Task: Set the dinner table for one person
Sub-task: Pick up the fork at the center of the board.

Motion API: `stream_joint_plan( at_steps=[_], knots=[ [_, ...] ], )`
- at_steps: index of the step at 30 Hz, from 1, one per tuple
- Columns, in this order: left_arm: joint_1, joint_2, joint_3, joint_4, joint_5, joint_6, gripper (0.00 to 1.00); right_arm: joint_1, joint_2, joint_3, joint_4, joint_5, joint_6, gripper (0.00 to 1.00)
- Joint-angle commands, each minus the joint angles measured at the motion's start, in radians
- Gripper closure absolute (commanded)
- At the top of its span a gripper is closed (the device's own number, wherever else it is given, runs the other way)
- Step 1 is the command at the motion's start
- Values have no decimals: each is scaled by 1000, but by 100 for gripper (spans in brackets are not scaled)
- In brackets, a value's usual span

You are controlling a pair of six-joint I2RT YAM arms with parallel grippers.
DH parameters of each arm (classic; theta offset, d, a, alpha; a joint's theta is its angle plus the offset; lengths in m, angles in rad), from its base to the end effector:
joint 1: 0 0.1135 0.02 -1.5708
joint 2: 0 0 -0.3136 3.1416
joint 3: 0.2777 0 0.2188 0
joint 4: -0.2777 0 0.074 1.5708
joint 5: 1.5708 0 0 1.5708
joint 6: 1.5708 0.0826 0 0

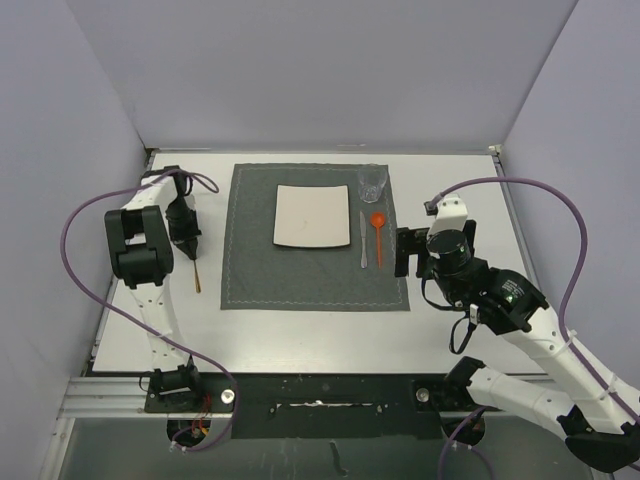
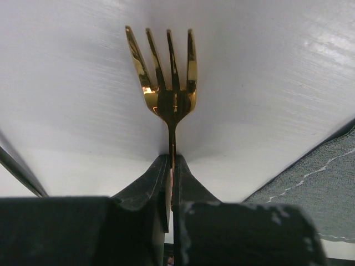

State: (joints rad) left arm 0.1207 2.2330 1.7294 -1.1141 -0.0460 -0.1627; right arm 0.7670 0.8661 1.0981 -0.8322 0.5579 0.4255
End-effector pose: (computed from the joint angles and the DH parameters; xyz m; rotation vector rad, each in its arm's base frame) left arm 0.4152 0.0542 0.1555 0.4354 -3.0640 -0.0727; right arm 0.1216 0.0565 0.3778 -0.0432 2.0723 0.1212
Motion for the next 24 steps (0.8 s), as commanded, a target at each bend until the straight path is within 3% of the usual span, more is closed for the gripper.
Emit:
stream_joint_plan(
  at_steps=[1,24],
  knots=[
    [20,137,-29,59,-52,-13,100,5,-21,47,15,24,-4,2],
    [-11,-3,-18,11,-92,-35,100,5,-35,39,17,5,10,2]
  ],
)
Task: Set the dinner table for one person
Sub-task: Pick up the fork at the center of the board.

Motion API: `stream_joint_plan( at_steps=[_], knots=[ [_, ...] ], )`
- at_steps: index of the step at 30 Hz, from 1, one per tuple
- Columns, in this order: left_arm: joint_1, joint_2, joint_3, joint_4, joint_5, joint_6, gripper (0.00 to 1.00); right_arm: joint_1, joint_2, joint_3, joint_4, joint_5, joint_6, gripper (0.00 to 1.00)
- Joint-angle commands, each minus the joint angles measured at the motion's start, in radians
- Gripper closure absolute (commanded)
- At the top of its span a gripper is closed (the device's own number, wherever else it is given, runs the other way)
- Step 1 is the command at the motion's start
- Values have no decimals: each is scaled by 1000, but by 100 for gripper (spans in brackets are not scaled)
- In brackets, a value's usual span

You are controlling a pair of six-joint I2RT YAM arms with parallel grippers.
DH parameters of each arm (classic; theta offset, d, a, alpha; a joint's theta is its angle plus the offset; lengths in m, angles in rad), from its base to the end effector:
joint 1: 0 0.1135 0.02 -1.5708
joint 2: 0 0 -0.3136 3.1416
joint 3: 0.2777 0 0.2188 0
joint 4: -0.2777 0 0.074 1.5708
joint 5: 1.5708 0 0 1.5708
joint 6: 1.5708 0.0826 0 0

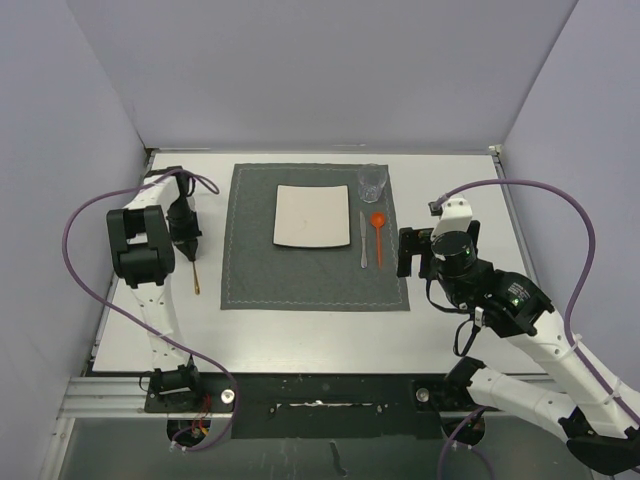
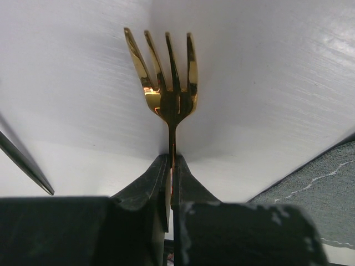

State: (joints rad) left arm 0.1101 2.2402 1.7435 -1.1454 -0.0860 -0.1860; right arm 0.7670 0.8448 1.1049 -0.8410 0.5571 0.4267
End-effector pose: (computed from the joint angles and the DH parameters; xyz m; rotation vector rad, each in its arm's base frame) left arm 0.4137 0.0529 0.1560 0.4483 -3.0378 -0.1362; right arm 0.1168 0.0520 0.3810 -0.0350 2.0578 0.1359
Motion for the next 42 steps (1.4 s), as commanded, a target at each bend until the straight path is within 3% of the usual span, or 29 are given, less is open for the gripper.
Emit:
stream_joint_plan(
  at_steps=[1,28,42],
  knots=[
    [-2,-15,-26,39,-53,-12,100,5,-13,33,26,5,8,2],
    [-55,-173,44,-26,-97,-12,100,4,1,30,48,-22,15,2],
    [-165,-131,147,-91,-71,-46,100,5,32,47,42,-50,24,2]
  ],
)
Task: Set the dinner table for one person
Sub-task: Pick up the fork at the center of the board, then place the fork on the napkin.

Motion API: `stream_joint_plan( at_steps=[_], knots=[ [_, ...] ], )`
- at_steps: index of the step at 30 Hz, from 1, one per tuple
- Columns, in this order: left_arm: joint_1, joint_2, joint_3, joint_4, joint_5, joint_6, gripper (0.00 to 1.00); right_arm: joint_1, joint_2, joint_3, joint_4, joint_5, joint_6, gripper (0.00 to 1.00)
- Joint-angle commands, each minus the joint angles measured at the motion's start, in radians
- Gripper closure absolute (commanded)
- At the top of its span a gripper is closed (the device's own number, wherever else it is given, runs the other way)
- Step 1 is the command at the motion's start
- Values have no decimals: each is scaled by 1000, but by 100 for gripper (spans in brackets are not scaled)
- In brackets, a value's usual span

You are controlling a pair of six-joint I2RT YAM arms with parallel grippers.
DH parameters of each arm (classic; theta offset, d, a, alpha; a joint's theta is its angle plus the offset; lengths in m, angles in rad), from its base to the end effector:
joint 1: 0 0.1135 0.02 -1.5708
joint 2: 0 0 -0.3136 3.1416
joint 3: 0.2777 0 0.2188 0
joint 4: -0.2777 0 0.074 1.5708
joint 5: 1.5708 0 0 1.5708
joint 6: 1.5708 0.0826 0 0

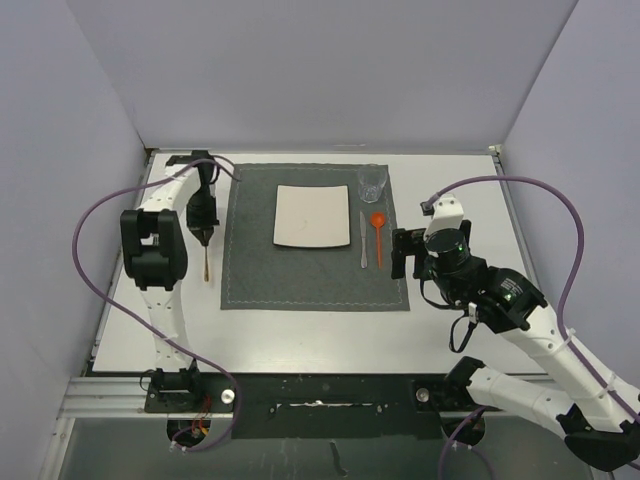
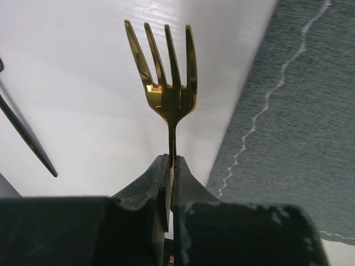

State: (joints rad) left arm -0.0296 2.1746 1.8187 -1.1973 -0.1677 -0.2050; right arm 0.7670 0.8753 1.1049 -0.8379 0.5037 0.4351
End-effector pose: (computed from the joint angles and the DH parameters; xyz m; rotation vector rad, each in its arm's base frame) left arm 0.4191 0.0014 0.1991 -0.2733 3.0820 0.2551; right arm 0.1215 0.0618 0.3769 -0.0680 2.0986 0.1729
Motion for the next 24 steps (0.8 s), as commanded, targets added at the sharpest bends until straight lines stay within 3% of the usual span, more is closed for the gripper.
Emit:
stream_joint_plan(
  at_steps=[1,24],
  knots=[
    [-35,-62,79,-38,12,-30,100,5,0,46,35,9,17,2],
    [-204,69,300,-117,20,-92,100,5,-23,18,34,24,7,2]
  ],
)
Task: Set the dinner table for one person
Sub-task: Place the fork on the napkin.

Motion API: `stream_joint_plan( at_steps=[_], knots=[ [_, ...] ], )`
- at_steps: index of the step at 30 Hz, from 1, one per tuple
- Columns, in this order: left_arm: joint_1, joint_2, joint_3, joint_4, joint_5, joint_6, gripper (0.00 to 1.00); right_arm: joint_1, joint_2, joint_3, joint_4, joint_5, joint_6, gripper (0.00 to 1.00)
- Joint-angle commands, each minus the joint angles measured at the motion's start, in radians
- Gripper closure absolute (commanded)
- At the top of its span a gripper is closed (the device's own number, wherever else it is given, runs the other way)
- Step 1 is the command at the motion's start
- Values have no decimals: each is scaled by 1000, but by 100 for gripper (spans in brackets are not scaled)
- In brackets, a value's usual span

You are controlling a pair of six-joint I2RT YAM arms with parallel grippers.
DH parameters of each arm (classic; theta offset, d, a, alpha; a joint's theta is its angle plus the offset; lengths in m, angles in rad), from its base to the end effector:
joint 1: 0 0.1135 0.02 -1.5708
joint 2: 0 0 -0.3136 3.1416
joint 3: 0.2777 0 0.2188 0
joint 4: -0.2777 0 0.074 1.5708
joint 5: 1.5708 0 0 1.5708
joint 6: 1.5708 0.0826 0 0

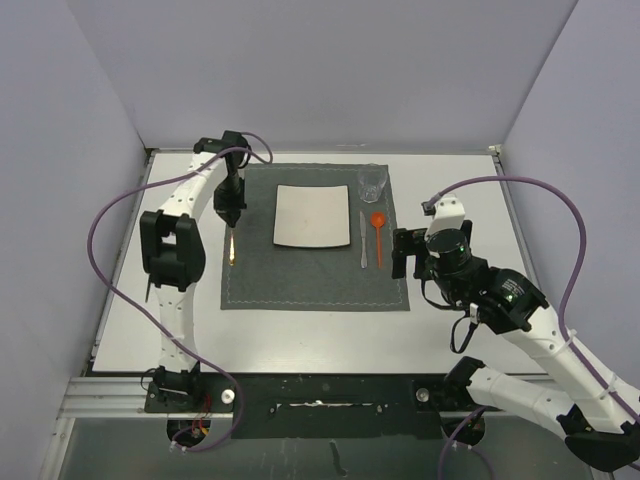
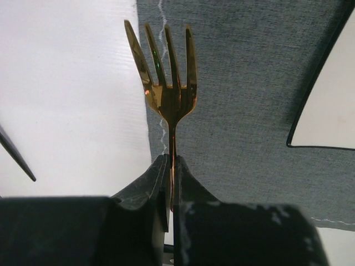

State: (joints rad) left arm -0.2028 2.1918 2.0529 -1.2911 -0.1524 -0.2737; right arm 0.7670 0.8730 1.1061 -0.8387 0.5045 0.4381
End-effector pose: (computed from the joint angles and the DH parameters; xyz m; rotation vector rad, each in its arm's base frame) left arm 0.4345 -0.0765 0.2447 -0.1210 2.9619 0.1706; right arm 0.1211 0.0612 0.3775 -0.0634 2.0963 0.1758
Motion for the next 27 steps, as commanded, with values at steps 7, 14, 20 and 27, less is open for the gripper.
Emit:
stream_joint_plan(
  at_steps=[7,14,20,27],
  knots=[
    [-79,106,136,-43,5,-40,100,4,-28,14,24,31,7,2],
    [-107,151,186,-62,8,-52,100,5,-35,12,17,34,5,2],
    [-123,174,198,-61,16,-61,100,5,-38,12,12,35,5,2],
    [-143,214,238,-66,19,-65,100,5,-36,6,21,33,3,2]
  ],
)
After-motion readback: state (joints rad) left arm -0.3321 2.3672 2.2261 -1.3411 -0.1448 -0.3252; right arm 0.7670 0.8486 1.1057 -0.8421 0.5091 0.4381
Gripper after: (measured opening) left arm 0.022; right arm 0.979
